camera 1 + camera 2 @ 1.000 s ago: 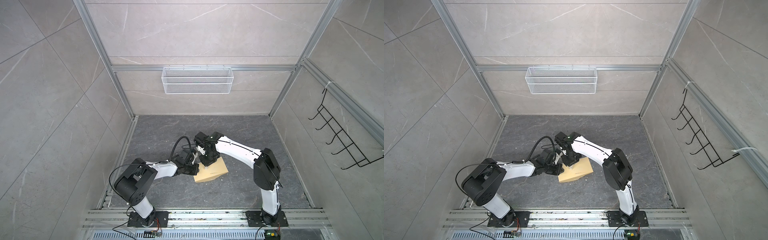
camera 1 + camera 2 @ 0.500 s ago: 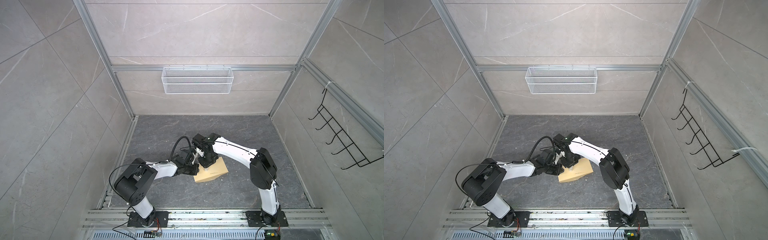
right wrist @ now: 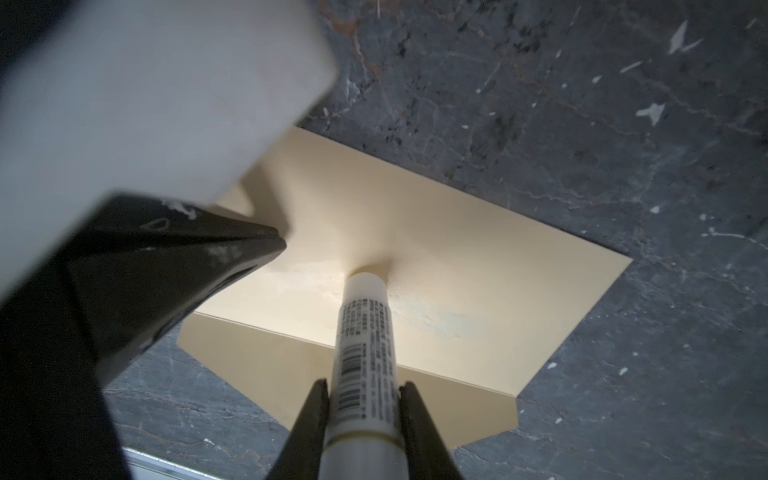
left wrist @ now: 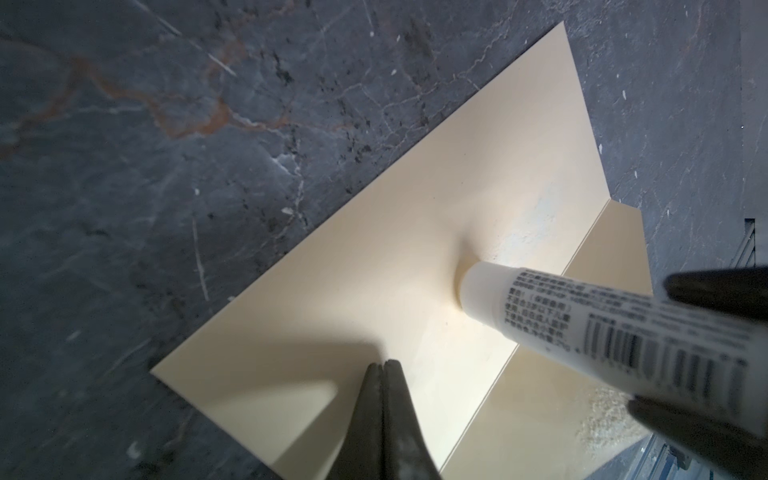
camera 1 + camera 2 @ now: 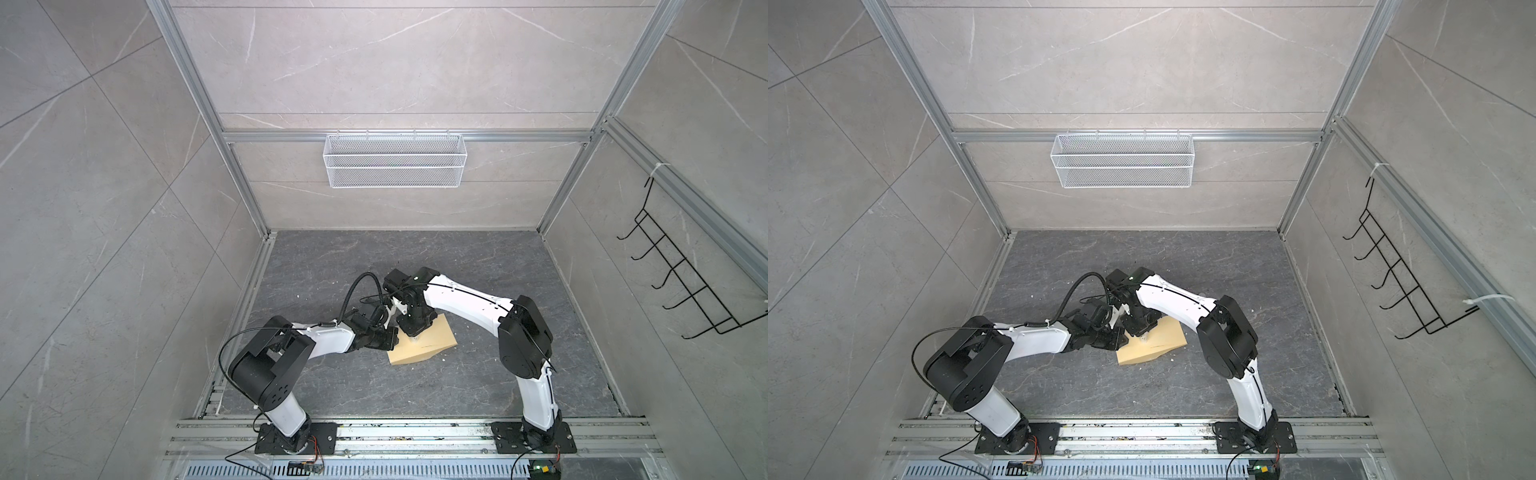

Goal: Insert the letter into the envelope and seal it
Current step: 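Rub the glue stick along the envelope flap with the right gripper, then lift the glue stick away with the right gripper while the left releases the envelope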

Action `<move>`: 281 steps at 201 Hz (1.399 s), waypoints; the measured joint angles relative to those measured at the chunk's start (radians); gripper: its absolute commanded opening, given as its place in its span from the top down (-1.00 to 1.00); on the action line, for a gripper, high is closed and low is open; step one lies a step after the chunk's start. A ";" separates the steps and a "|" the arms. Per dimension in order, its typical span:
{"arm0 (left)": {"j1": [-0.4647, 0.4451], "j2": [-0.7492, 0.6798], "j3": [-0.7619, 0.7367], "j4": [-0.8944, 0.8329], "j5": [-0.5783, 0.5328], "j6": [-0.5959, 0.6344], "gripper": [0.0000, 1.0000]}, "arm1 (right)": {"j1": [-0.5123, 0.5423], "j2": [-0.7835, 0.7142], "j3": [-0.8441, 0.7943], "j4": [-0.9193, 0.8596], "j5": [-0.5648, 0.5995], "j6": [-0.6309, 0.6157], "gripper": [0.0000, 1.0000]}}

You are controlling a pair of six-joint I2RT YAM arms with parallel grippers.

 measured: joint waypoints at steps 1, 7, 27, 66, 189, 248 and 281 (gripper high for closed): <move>0.000 0.000 0.000 0.000 0.000 0.000 1.00 | 0.000 0.000 0.000 0.000 0.001 0.000 1.00; 0.000 0.000 0.000 0.000 0.000 0.000 1.00 | 0.000 0.000 0.000 -0.003 0.007 -0.003 1.00; 0.000 0.001 0.000 0.000 0.000 0.000 1.00 | 0.000 0.000 -0.002 -0.007 0.021 -0.007 1.00; 0.000 0.005 0.001 0.006 0.003 0.000 1.00 | 0.000 -0.008 -0.016 -0.009 0.037 -0.007 1.00; 0.002 0.012 0.002 0.019 0.013 0.000 1.00 | -0.059 -0.065 -0.105 -0.004 0.071 -0.015 1.00; 0.003 0.012 0.002 0.019 0.014 0.000 1.00 | -0.072 -0.092 -0.119 0.014 0.066 -0.015 1.00; 0.003 0.012 0.002 0.019 0.014 0.000 1.00 | -0.106 -0.210 -0.153 0.077 0.016 -0.014 1.00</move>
